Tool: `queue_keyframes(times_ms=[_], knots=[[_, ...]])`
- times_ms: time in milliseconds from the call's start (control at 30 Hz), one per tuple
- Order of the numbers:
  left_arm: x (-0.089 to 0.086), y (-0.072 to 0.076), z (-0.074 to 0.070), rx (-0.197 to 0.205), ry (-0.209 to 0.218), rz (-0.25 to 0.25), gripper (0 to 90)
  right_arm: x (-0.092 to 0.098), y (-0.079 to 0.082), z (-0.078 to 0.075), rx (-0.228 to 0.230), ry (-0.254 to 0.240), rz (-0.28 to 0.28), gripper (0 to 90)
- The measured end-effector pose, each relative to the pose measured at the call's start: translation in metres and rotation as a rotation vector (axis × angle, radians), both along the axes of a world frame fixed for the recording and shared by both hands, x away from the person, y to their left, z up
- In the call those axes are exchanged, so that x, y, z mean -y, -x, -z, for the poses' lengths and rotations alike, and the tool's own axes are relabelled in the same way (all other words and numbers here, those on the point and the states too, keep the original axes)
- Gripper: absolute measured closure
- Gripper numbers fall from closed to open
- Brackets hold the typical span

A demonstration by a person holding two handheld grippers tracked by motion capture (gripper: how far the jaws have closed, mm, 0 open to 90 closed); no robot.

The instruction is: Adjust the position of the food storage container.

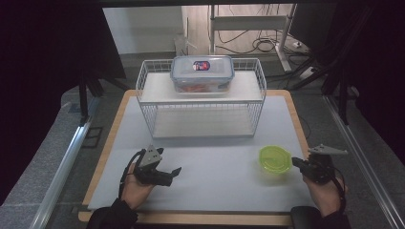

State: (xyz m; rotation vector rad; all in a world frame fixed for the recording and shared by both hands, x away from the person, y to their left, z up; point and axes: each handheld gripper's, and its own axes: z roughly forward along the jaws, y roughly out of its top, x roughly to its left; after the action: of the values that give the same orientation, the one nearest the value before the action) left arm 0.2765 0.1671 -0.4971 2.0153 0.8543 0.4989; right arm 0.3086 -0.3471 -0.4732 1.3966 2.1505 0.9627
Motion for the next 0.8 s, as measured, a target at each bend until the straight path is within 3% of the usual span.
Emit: queue_keyframes(times_ms=[333, 600, 800], knots=[[0.000, -0.001, 0.001, -0.006, -0.001, 0.002, 5.7, -0.012, -0.008, 0.005, -0.024, 0.002, -0.042, 89.6], [0.001, -0.001, 0.001, -0.007, -0.007, 0.006, 5.7, -0.006, -0.015, 0.020, -0.112, -0.017, -0.041, 89.5], [0.002, -0.001, 0.002, -0.012, -0.010, 0.009, 5.7, -0.007, -0.019, 0.025, -0.130, -0.026, -0.051, 88.5]])
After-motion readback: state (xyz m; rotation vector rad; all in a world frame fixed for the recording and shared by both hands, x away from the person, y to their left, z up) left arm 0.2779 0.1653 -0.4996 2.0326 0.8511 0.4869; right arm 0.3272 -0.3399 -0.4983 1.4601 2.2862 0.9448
